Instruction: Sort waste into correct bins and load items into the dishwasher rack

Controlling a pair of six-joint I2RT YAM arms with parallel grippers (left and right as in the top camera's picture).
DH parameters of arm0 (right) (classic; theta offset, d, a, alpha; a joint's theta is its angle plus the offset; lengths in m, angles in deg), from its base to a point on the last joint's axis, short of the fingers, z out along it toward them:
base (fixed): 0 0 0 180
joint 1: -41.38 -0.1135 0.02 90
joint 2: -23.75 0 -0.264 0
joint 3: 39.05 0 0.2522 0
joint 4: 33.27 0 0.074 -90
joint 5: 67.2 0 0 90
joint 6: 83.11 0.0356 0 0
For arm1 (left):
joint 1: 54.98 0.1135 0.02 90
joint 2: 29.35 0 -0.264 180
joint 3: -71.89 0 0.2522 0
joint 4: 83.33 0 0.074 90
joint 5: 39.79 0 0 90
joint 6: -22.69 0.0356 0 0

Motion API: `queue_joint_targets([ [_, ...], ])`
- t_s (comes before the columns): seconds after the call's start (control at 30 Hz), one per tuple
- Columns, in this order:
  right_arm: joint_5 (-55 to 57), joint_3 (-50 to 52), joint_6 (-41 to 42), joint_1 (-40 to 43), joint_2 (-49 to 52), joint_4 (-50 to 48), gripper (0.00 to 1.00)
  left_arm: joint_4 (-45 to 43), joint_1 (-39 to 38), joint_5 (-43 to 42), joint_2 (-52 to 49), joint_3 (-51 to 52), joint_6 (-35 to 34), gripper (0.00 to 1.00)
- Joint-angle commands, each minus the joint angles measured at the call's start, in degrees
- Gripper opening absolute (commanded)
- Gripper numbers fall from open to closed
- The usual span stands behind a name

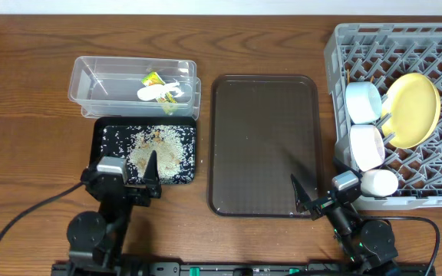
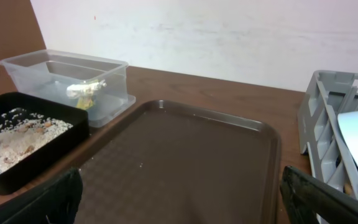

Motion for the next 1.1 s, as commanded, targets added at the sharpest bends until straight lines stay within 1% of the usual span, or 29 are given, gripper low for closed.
queue_joint_targets([
  [0.0, -0.02, 0.2, -0.04, 0.11, -0.31, 0.07, 0.99, -1.53, 0.35, -0.57, 3.8, 3.39, 0.85, 0.92],
  [0.33, -0.02, 0.2, -0.04, 0.11, -0.31, 0.07, 0.99, -3.54, 0.33, -0.57, 9.66, 11.87, 1.46, 0.91],
  [0.47, -0.02, 0.2, -0.04, 0.11, -0.31, 0.07, 0.99, -6.78, 0.33, -0.61, 9.64, 16.06, 1.44, 0.91],
  [0.57, -0.02, 0.2, -0.04, 0.11, -0.31, 0.07, 0.99, -7.58, 0.33, -0.61, 9.64, 18.29, 1.42, 0.92],
  [0.77, -0.02, 0.2, -0.04, 0.11, -0.31, 0.07, 0.99, -9.42, 0.33, -0.59, 9.64, 20.24, 1.44, 0.91],
  [1.07, -0.02, 0.2, -0.07, 0.11, -0.31, 0.07, 0.99, -9.4, 0.33, -0.59, 9.53, 20.24, 1.44, 0.91],
])
